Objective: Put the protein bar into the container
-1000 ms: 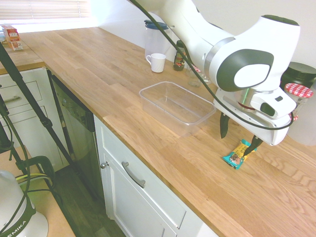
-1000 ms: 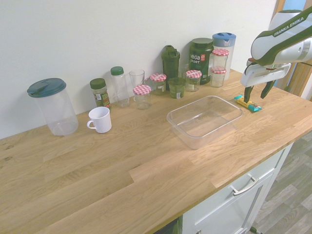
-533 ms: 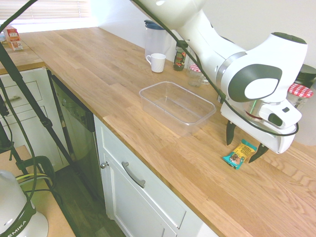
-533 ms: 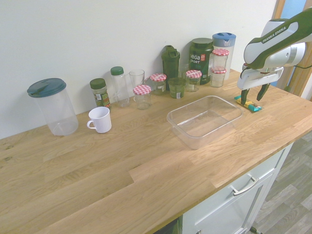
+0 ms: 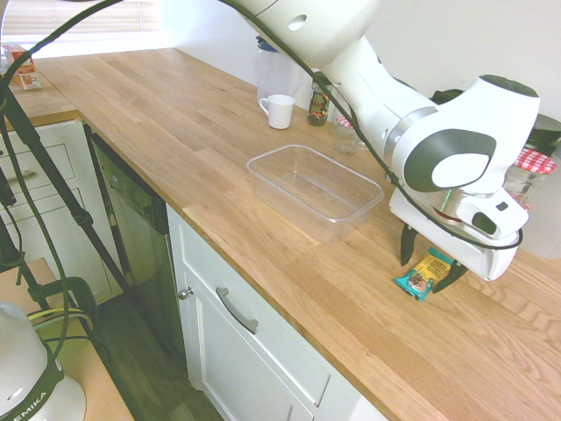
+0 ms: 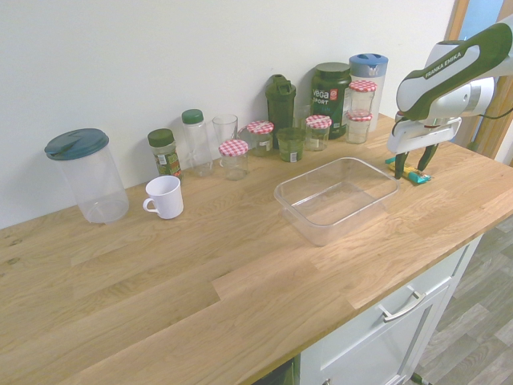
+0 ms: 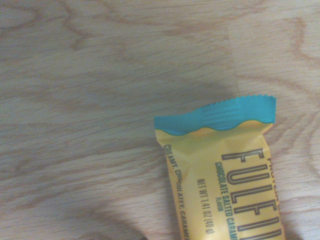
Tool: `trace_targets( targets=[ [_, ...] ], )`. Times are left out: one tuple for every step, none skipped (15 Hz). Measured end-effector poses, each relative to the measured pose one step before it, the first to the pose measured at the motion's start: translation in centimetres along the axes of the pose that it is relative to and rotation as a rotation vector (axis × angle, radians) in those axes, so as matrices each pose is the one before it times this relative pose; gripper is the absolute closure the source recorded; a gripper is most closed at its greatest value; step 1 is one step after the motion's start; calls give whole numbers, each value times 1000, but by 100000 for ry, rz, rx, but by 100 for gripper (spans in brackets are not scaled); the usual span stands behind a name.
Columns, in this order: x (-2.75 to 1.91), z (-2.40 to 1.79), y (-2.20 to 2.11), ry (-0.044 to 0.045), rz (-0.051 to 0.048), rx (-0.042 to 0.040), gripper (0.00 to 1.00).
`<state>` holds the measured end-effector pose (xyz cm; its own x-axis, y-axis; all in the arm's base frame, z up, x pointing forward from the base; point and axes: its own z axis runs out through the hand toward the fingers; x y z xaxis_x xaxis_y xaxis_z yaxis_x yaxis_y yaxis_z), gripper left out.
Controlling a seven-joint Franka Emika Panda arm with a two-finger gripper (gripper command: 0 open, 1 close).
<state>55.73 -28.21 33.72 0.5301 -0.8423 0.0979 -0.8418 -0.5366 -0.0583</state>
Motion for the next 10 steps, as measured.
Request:
trace_targets(
  targets=[
    [-4,18,-26,-39,57,207,100],
    [-22,9,-58,25,8,135,100],
    [-33,-3,-69,23,-69,84,100],
    [-55,-3,-102,26,-170,55,100],
    [-53,2,-90,-7,-161,22,100],
    [-36,-3,-66,17,-114,31,100],
    [-24,-6,-57,60,-97,45,100],
    [3,-11,-14,91,-15,40,100],
    [19,-21,17,87,37,17,100],
    [62,-108,66,234,137,83,100]
  ],
)
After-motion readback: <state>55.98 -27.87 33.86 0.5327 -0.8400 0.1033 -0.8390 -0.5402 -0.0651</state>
